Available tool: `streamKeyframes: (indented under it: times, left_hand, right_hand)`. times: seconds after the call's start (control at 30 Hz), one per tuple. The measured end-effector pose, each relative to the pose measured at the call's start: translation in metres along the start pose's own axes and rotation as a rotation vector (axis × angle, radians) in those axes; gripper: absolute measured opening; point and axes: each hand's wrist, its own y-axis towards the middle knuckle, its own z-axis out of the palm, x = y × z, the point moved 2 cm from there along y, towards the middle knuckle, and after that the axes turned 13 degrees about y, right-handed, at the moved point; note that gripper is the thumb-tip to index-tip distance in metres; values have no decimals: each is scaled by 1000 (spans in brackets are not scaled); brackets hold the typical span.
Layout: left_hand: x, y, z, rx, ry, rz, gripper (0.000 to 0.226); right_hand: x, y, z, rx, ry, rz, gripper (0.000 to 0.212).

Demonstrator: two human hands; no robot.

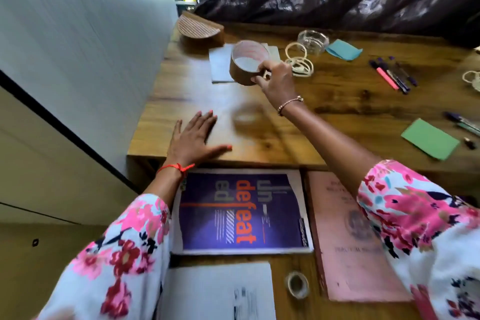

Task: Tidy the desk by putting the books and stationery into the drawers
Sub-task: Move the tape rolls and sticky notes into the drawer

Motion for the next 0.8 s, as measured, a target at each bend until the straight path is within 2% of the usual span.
streamKeyframes:
  times: [0.1, 0.17, 0.33, 0.43, 0.5, 0.6, 0.67, 0.8]
  left_hand:
    - [-14, -19, 3, 51, 3, -88, 90]
    - [-29, -41, 5, 90, -36, -73, 96]
    - [-75, -128, 13, 139, -421, 92, 114]
    - [-104, -194, 20, 188, -516, 242, 119]
    - [-114, -235, 31, 224, -497, 323, 114]
    - [-127, -293, 44, 268, -361, 475, 101]
    - [-133, -322, 47, 283, -278, 542, 96]
    - [-139, -351, 46, 272, -209, 550, 87]
  right_hand:
    - [14, -68, -40, 12, 31, -23, 20]
    - [16, -121, -63, 14, 63, -42, 18]
    - [-7, -263, -109, 60, 69, 65, 11]
    - [-19, -334, -139, 134, 49, 143, 11]
    - [-27, -368, -155, 190, 45, 169, 14]
    - [-33, -415, -176, 210, 65, 262, 16]
    - [-35, -440, -180, 288, 65, 300, 16]
    - [-38, -463, -171, 489, 61, 317, 12]
